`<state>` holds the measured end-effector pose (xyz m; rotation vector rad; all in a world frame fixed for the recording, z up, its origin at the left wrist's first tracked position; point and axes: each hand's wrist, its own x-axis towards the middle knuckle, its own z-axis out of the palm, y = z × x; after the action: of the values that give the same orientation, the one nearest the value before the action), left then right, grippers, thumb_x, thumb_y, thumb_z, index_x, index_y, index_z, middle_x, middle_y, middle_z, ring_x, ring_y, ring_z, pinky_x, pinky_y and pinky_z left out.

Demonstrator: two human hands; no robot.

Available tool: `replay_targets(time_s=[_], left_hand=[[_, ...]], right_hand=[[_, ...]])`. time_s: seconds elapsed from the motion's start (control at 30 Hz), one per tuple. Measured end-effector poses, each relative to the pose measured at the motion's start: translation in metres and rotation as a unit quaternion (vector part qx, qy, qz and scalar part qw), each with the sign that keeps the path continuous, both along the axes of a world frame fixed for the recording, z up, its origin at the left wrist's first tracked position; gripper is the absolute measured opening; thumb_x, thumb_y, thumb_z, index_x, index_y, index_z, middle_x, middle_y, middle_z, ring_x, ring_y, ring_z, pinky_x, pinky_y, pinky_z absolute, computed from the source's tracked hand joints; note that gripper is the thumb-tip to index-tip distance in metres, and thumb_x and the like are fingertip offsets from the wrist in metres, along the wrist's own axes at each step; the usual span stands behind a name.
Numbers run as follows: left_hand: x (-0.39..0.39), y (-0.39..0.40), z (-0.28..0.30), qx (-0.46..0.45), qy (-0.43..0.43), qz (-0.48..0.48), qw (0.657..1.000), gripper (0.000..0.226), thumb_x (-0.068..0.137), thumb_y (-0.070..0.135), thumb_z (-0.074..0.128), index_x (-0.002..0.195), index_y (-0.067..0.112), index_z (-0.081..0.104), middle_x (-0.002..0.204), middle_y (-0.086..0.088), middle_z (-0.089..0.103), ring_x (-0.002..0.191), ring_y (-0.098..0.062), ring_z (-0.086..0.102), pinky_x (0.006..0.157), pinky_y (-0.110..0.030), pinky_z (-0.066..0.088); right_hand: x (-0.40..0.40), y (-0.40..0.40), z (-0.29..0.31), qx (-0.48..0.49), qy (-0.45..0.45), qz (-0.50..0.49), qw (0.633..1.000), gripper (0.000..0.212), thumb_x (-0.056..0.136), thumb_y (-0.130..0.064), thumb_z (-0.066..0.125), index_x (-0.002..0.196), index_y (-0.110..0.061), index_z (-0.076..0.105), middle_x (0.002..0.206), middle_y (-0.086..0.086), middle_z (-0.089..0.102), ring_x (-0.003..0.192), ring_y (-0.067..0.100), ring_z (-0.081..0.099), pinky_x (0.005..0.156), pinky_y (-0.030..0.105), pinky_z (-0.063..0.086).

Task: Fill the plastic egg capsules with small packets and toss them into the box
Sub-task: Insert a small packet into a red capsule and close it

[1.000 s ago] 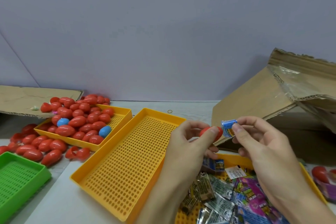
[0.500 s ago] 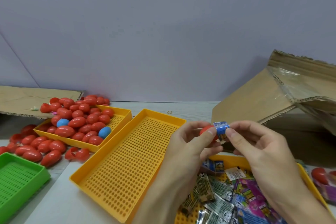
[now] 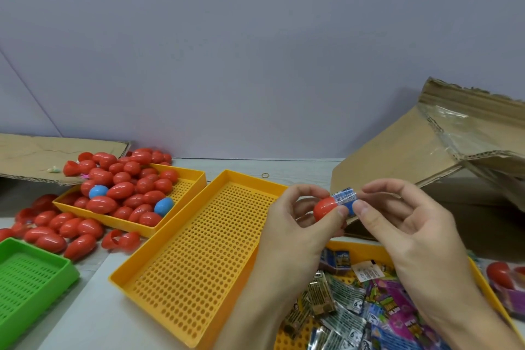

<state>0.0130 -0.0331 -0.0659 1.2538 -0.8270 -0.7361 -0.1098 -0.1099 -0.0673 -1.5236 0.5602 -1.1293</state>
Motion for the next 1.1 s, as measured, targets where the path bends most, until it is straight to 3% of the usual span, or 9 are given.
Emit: replay_targets(time_s=[0.1,0.17,0.33,0.5,0.73,1.1], left_hand=[[-0.0018,0.0014,0.0012,0.024,-0.055,-0.002,0.998,0.026,0.082,0.019,0.08,0.101,0.02,0.062,0.091,0.001,0.074,0.08,-0.016,0.072,0.072,-0.038,0.062],[-0.0029,0.0012,0.0016,0.027,-0.084,0.003,0.996,0.029,0.08,0.018,0.082,0.1,0.021,0.061,0.09,0.0,0.073,0.073,-0.013,0.068,0.069,-0.031,0.06],[-0.0045,-0.0002,0.0017,0.022,-0.111,0.008,0.994,0.033,0.074,0.01,0.085,0.096,0.019,0.061,0.092,-0.007,0.073,0.073,-0.029,0.067,0.07,-0.037,0.058],[-0.0055,0.0006,0.0038,0.004,-0.088,-0.016,0.996,0.026,0.079,0.011,0.082,0.098,0.018,0.065,0.093,-0.005,0.072,0.072,-0.01,0.07,0.066,-0.019,0.054],[-0.0045,-0.002,0.0013,0.017,-0.116,0.005,0.993,0.033,0.077,0.003,0.081,0.1,0.018,0.063,0.102,-0.003,0.07,0.092,-0.009,0.069,0.073,-0.022,0.057],[-0.0044,-0.0016,0.0004,0.032,-0.153,0.026,0.987,0.031,0.074,0.01,0.085,0.091,0.023,0.062,0.088,-0.002,0.07,0.079,-0.007,0.07,0.069,-0.021,0.058]], right_hand=[[0.0004,-0.0004,-0.0001,-0.008,0.003,-0.021,1.0,0.025,0.07,-0.036,0.072,0.095,-0.033,0.067,0.094,-0.004,0.076,0.089,0.011,0.072,0.074,0.024,0.058],[0.0006,-0.001,-0.0005,-0.013,0.002,-0.031,0.999,0.025,0.07,-0.035,0.073,0.094,-0.032,0.067,0.09,-0.003,0.076,0.085,0.012,0.072,0.072,0.024,0.058],[0.0013,-0.0029,-0.0032,-0.004,0.004,-0.041,0.999,0.027,0.066,-0.037,0.074,0.093,-0.036,0.068,0.088,-0.002,0.075,0.083,0.012,0.073,0.068,0.024,0.059],[0.0013,-0.0043,-0.005,0.01,-0.013,-0.044,0.999,0.027,0.065,-0.036,0.075,0.091,-0.034,0.069,0.087,-0.002,0.075,0.082,0.012,0.073,0.065,0.017,0.056],[0.0013,-0.0059,-0.0056,0.037,-0.041,-0.036,0.998,0.027,0.063,-0.032,0.077,0.089,-0.033,0.071,0.084,0.001,0.075,0.077,0.012,0.073,0.065,0.017,0.056],[0.0004,-0.0041,-0.0031,0.04,-0.022,-0.011,0.999,0.029,0.061,-0.035,0.076,0.09,-0.036,0.07,0.084,0.001,0.075,0.079,0.012,0.073,0.068,0.021,0.058]])
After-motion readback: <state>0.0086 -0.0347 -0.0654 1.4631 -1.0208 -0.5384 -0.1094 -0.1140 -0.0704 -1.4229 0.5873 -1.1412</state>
